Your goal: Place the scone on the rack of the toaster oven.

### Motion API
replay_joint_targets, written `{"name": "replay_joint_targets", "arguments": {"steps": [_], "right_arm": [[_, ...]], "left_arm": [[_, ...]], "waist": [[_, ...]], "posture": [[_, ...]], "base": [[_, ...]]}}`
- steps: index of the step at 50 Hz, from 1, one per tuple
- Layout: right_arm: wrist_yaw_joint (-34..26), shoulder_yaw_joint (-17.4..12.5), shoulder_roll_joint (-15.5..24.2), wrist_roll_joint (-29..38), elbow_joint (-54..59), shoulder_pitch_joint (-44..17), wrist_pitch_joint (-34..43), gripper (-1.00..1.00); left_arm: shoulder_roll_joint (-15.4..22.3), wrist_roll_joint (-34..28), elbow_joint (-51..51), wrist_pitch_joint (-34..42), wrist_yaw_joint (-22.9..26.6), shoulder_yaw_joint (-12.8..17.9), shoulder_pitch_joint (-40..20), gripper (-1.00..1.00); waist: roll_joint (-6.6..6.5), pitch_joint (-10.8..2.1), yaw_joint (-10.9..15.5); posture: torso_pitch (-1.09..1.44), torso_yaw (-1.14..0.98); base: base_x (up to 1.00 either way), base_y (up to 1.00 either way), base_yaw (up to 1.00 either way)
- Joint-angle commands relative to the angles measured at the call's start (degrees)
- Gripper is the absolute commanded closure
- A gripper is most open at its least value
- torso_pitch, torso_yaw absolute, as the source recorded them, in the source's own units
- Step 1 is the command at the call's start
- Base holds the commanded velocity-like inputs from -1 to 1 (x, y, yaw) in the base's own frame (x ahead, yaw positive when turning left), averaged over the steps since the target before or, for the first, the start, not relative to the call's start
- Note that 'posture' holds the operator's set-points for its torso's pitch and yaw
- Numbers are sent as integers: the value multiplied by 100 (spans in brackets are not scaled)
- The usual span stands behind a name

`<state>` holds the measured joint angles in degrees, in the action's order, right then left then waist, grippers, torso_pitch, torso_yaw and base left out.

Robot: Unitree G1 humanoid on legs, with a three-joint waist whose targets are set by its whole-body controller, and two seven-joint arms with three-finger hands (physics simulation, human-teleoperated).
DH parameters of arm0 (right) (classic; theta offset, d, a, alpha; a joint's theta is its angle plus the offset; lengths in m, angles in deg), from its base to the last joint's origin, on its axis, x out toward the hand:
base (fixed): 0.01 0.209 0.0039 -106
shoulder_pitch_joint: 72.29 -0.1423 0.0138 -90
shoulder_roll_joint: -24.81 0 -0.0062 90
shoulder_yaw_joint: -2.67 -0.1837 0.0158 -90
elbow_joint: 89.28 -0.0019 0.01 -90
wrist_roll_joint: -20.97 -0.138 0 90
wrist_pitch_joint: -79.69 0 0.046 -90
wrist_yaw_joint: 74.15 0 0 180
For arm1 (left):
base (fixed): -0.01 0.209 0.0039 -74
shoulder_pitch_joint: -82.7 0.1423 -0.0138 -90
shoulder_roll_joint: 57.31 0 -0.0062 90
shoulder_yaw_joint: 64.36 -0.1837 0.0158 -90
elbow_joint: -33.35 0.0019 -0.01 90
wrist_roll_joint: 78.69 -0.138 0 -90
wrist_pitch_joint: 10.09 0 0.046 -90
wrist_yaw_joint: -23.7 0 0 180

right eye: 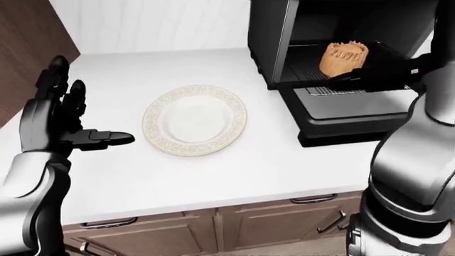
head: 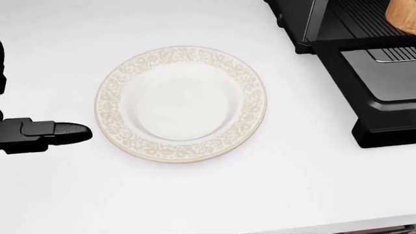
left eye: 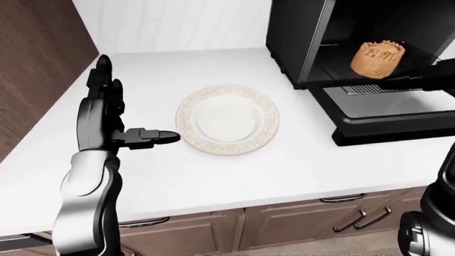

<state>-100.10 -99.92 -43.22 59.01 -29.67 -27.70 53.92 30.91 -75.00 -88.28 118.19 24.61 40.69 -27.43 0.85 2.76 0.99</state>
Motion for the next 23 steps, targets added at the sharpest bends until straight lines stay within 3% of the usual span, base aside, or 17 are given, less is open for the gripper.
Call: {"name": "replay_joint_targets", "arguments": {"steps": [1, 8, 15, 23], "right_arm": [[-321, -46, 49, 419, -318, -171, 16, -100], [-992, 97, -365, 1012, -821, -83, -154, -100], [-1514, 408, -1186, 1710, -1482, 184, -258, -100], [-1910, 558, -1891, 2310, -1893, 627, -585, -100]], "left_arm": [[44, -22, -166, -180, -11, 8, -144, -100], [31, -49, -190, -171, 11, 2, -129, -100], [39, -39, -208, -172, 30, 40, -104, -100], [48, -23, -276, -118, 24, 59, -95, -100]], "waist": [[11, -136, -5], [-32, -132, -38], [-88, -146, -65], [-145, -159, -84]], "posture": [[0, 0], [0, 0], [0, 0], [0, 0]], "base": [[0, 0, 0], [0, 0, 0], [0, 0, 0], [0, 0, 0]]}}
